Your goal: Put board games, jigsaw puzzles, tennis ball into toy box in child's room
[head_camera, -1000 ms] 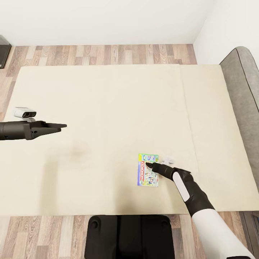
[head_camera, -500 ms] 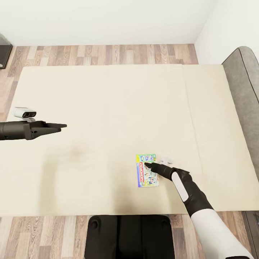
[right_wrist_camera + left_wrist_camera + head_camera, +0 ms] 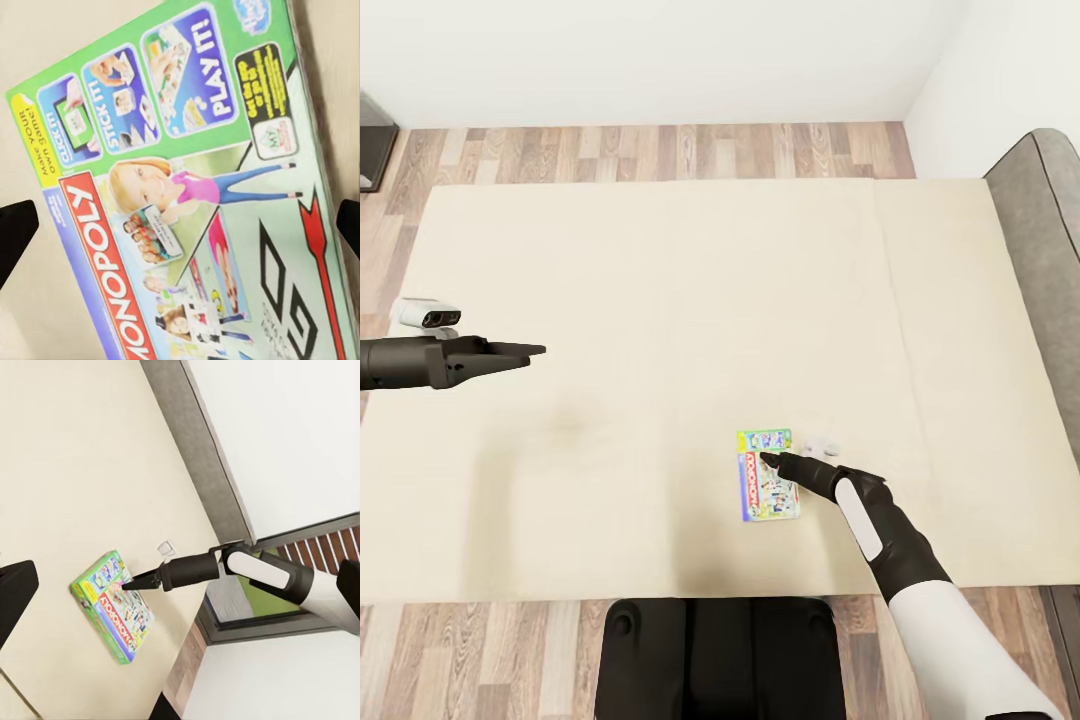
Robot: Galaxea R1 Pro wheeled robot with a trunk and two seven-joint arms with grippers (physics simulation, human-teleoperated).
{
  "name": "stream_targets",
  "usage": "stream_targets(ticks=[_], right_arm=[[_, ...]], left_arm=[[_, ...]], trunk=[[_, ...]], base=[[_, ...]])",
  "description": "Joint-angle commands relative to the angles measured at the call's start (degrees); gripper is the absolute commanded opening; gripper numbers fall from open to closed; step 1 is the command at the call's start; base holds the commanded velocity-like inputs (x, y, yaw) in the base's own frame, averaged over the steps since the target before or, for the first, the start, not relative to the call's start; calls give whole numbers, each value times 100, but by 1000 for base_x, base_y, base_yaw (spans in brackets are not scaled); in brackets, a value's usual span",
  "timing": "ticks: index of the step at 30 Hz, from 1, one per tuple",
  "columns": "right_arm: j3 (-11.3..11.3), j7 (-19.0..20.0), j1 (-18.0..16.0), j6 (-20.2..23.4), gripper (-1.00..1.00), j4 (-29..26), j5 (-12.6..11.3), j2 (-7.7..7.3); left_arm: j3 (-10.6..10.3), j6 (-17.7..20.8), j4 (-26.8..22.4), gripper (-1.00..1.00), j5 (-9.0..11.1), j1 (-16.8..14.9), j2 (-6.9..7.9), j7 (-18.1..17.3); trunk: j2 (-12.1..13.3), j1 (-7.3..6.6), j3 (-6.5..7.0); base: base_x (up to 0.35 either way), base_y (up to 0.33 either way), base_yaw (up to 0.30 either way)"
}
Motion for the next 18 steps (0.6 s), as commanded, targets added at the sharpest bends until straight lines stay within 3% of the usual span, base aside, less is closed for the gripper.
stream_targets(ticks=[1, 18], right_arm=[[-5, 6, -2, 27, 100, -7, -3, 2], [4, 1, -2, 27, 100, -11, -3, 3]], left_arm=[[-2, 61, 0, 100, -2, -2, 4, -22], [-2, 61, 0, 100, -2, -2, 5, -22]], trunk=[[-8, 3, -6], [-8, 3, -6]], base=[[0, 36, 0], [0, 45, 0]])
